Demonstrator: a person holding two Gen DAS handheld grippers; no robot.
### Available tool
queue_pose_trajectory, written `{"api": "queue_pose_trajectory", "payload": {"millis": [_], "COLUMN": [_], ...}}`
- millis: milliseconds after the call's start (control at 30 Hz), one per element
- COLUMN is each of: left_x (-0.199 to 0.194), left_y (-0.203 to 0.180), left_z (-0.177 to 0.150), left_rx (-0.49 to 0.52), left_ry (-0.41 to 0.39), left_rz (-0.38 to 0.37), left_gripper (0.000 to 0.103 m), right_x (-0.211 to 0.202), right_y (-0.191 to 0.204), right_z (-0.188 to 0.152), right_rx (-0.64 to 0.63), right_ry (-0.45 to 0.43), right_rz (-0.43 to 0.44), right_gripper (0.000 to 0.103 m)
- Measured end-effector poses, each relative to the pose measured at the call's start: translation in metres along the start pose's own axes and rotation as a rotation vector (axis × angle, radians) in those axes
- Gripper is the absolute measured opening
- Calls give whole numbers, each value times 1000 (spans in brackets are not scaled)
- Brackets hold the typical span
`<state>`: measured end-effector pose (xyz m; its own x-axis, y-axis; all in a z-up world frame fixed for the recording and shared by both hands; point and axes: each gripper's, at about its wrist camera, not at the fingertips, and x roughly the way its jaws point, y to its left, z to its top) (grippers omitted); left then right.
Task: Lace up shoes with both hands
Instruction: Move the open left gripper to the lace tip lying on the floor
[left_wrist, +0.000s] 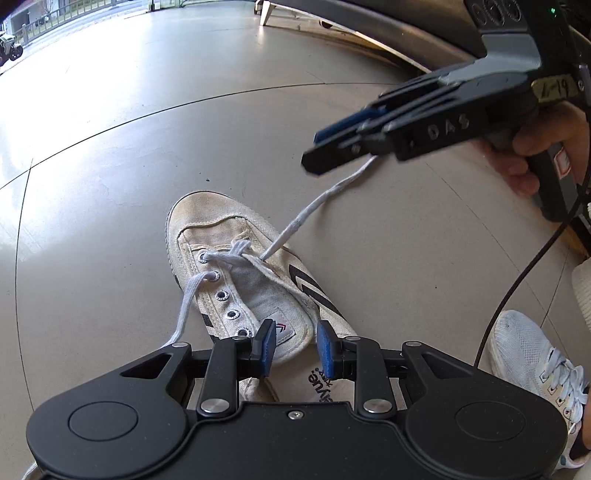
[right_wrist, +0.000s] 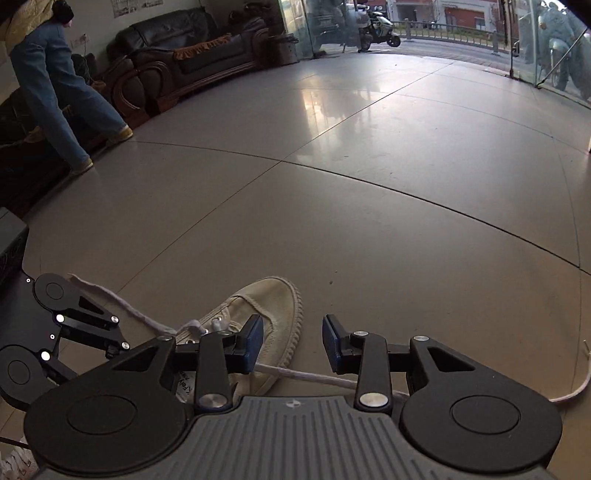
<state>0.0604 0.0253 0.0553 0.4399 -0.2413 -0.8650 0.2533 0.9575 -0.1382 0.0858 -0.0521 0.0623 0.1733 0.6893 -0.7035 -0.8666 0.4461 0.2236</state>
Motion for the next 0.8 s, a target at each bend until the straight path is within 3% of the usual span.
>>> {"api": "queue_pose_trajectory", "payload": {"millis": [100, 167, 267, 400, 533, 633, 800], "left_x": [-26, -40, -58, -85, -111, -117, -111], "left_y": [22, 47, 87, 148, 218, 256, 292], "left_z": [-20, -38, -64, -98, -132, -155, -183], "left_rx": [-134, -265, -469, -748, -1133, -1337, -1544], "left_ry": [14, 25, 36, 36, 33, 46, 85], "left_rz": [4, 47, 140, 331, 478, 512, 536], "left_gripper": [24, 24, 24, 24, 24, 25, 30], "right_x": [21, 29, 38, 38, 40, 42, 43], "right_y": [30, 36, 37, 35, 37, 39, 37], "right_z": [-9, -14, -20, -21, -23, -22, -24], "right_rx": [-116, -143, -156, -138, -138, -141, -135], "right_ry": [66, 103, 155, 160, 162, 163, 163], "right_rz": [51, 60, 51, 52, 51, 49, 50], "right_gripper": [38, 38, 38, 39, 40, 40, 40]}}
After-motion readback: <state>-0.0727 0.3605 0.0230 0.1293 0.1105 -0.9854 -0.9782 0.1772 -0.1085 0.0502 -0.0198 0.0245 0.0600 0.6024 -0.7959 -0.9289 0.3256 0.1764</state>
